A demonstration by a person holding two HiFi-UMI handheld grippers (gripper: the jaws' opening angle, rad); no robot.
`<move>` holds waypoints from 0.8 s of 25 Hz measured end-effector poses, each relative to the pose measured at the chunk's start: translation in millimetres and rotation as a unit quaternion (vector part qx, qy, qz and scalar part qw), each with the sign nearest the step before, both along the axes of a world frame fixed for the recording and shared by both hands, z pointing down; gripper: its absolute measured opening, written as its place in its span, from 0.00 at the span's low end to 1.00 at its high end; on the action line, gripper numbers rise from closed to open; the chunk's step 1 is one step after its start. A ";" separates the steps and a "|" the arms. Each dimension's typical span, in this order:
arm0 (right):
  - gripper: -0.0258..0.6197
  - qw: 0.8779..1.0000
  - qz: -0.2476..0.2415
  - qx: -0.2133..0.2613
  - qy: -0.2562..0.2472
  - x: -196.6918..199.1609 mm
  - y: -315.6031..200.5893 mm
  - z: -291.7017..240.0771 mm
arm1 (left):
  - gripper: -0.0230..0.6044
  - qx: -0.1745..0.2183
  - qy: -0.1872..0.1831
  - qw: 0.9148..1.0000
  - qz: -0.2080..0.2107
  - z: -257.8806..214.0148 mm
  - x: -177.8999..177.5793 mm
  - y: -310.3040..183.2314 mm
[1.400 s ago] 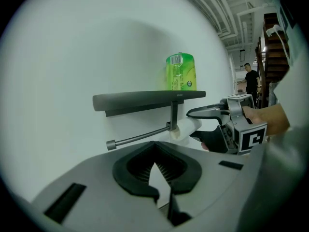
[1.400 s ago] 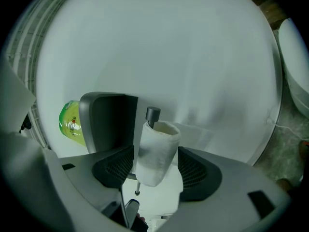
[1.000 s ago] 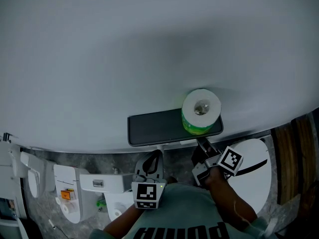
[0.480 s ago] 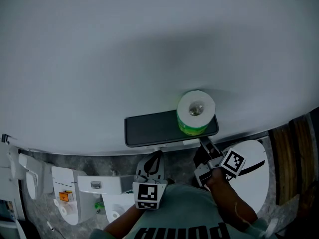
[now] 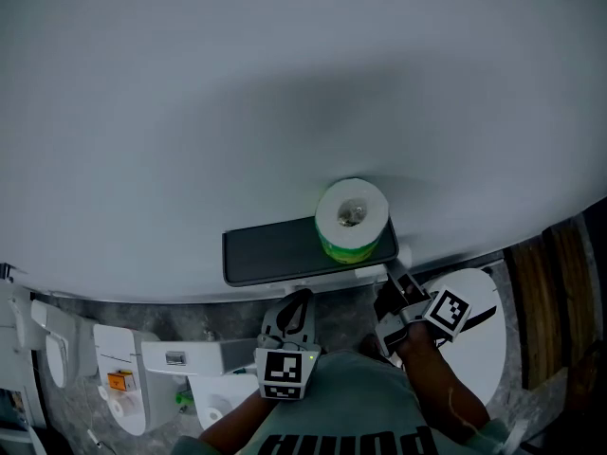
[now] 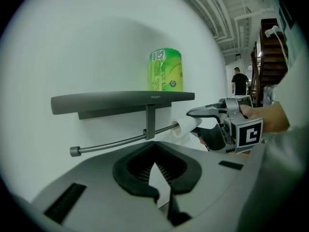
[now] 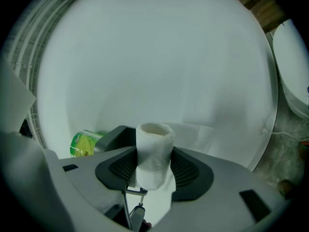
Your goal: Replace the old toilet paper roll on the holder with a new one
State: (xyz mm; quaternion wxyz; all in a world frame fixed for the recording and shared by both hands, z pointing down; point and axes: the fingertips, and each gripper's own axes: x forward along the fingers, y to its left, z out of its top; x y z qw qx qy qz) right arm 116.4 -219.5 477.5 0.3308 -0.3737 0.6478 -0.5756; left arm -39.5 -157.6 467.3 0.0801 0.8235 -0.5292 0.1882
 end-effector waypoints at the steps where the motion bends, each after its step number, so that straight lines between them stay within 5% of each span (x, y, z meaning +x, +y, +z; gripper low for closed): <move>1: 0.38 1.000 0.004 0.000 0.001 4.7 0.6 -0.3 | 0.04 0.000 0.002 1.000 0.004 0.0 4.5 -0.8; 20: 0.38 0.992 0.076 0.049 0.085 85.1 21.3 -34.1 | 0.04 -0.002 0.019 0.997 0.076 5.1 73.0 -6.8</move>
